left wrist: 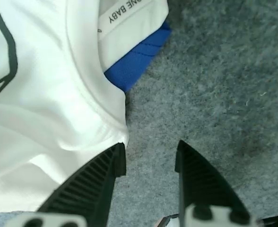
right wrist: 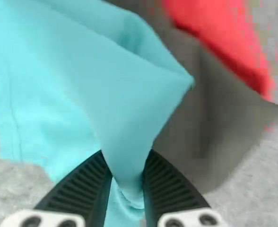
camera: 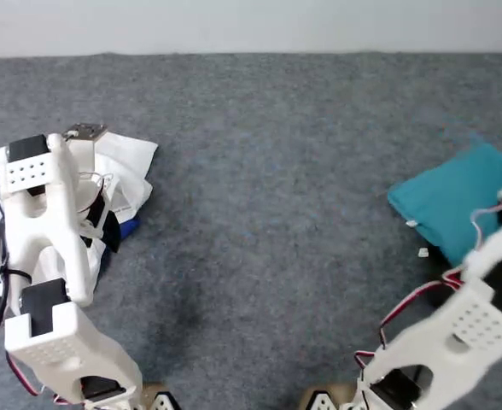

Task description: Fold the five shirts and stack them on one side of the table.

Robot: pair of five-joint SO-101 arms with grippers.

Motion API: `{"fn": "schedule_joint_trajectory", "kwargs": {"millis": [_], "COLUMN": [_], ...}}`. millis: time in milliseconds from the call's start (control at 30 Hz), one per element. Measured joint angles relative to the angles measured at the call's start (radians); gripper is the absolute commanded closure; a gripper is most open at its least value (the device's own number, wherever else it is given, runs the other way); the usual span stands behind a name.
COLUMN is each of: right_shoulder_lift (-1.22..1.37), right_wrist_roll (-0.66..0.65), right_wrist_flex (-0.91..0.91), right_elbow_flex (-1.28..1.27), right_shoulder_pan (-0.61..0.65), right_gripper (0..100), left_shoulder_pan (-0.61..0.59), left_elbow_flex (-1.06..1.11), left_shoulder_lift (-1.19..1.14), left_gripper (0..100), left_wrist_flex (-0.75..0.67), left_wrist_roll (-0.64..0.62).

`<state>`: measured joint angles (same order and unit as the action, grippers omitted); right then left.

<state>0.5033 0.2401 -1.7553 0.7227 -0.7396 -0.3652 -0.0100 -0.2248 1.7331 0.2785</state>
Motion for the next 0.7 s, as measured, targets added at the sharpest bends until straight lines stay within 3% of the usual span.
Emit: {"fn": "schedule_joint_trajectory", "kwargs": {"millis": [233, 433, 700], "right_shoulder_lift": [-0.038, -0.038, -0.038], "right_wrist_roll": [0.003, 0.003, 0.003], "right_wrist_flex": [0.0, 0.026, 0.074], "right_elbow_flex": [-0.12, -0.262, -0.365], "right_shoulder_pan": [-0.161, -0.196, -0.198], "right_gripper": [98.9, 98.3, 72.7], "left_shoulder_pan": [0.0, 0.0, 0.0], "left_elbow_flex": [0.017, 0.028, 0.028], "left_shoulder_lift": [0.0, 0.0, 0.0], "left_gripper": [82, 82, 82], "left_wrist_flex": [0.0, 0.0, 0.0], "left_wrist_roll": [0.0, 0.0, 0.0]}}
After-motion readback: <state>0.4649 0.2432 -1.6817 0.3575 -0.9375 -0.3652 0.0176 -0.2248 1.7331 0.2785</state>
